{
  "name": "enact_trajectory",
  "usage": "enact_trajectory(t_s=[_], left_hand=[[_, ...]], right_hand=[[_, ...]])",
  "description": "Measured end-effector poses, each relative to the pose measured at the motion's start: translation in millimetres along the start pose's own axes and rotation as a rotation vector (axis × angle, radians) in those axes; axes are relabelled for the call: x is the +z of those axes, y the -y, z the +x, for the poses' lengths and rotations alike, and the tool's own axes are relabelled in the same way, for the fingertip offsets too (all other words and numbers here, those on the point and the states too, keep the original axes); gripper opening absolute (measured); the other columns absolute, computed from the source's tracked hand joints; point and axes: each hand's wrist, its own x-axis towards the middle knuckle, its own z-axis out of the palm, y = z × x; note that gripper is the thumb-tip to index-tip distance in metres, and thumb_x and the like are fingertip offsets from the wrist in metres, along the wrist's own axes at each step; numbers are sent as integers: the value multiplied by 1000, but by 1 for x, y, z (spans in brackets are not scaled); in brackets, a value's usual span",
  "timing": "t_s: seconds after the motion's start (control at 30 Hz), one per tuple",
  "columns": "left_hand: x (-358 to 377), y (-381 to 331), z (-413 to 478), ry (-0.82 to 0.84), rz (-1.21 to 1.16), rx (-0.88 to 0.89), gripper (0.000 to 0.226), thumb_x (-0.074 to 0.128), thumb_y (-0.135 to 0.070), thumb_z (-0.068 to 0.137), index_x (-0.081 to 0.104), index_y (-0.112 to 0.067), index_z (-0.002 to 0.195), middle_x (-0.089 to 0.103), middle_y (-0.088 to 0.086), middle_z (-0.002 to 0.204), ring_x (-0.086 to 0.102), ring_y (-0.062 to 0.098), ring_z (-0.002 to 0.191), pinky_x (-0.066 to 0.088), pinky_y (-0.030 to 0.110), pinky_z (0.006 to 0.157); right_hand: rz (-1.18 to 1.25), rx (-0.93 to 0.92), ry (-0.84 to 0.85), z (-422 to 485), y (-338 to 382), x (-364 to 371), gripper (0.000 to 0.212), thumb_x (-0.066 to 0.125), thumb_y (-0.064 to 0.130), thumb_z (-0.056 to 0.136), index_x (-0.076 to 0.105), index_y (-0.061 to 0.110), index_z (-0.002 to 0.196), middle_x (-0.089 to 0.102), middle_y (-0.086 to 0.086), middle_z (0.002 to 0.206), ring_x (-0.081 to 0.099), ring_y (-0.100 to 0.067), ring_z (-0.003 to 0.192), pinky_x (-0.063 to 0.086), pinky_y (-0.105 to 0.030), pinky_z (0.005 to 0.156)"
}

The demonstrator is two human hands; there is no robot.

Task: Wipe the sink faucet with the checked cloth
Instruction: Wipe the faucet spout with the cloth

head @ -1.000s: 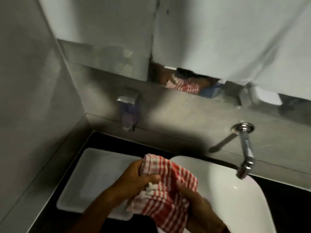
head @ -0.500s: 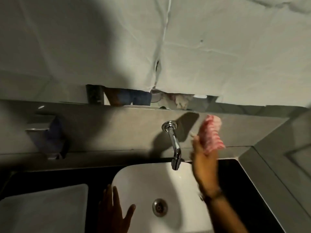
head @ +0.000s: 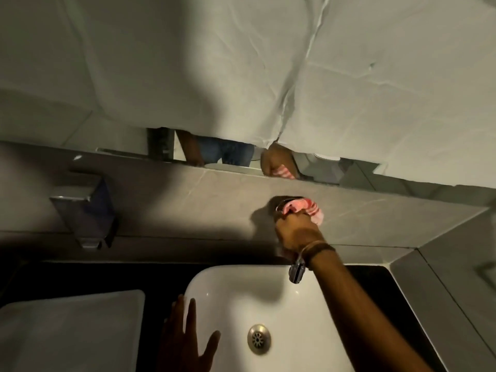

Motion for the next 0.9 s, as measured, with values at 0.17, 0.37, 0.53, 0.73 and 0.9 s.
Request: enact_trajectory(t_s=[0.17, 0.37, 0.53, 0.73, 0.9], left_hand=[[2, -1, 1, -26, 22, 14, 102, 15, -84, 81, 46, -9, 143, 44, 28, 150, 44, 47, 135, 41, 65, 101], [2, -2, 5, -89, 7, 17, 85, 12, -79, 86, 33, -18, 140, 50, 29, 145, 30, 36, 135, 39, 60, 105], [7, 2, 2, -101, 1, 12, 89, 12, -79, 86, 39, -15, 141, 50, 29, 146, 33, 38, 135, 23, 45, 113], [2, 1, 5, -52, -36, 15, 85, 12, -76, 88, 16, -23, 153, 44, 24, 146, 33, 37, 129, -7, 30, 120], [2, 1, 4, 35, -25, 8, 88, 12, -78, 87, 42, -9, 134, 35, 17, 147, 36, 38, 127, -14, 26, 118]], right_hand=[[587, 28, 86, 16, -5, -18, 30, 49, 16, 107, 72, -3, 112, 69, -32, 127, 70, -39, 104, 58, -41, 101], [534, -115, 28, -4, -36, 2, 47, 48, 38, 109, 60, 1, 137, 68, -27, 133, 66, -44, 123, 49, -59, 115], [-624, -438, -233, -37, -37, 32, 88, 49, 34, 103, -1, 2, 168, -4, -26, 176, -2, -45, 164, 9, -55, 135], [-918, -662, -153, -32, -43, 17, 72, 38, 33, 103, 19, 8, 168, 18, -19, 176, 11, -37, 165, 9, -51, 135], [-1249, -572, -56, -11, -4, 16, 67, 37, 55, 102, 48, 15, 154, 47, -21, 161, 46, -43, 145, 44, -57, 115]])
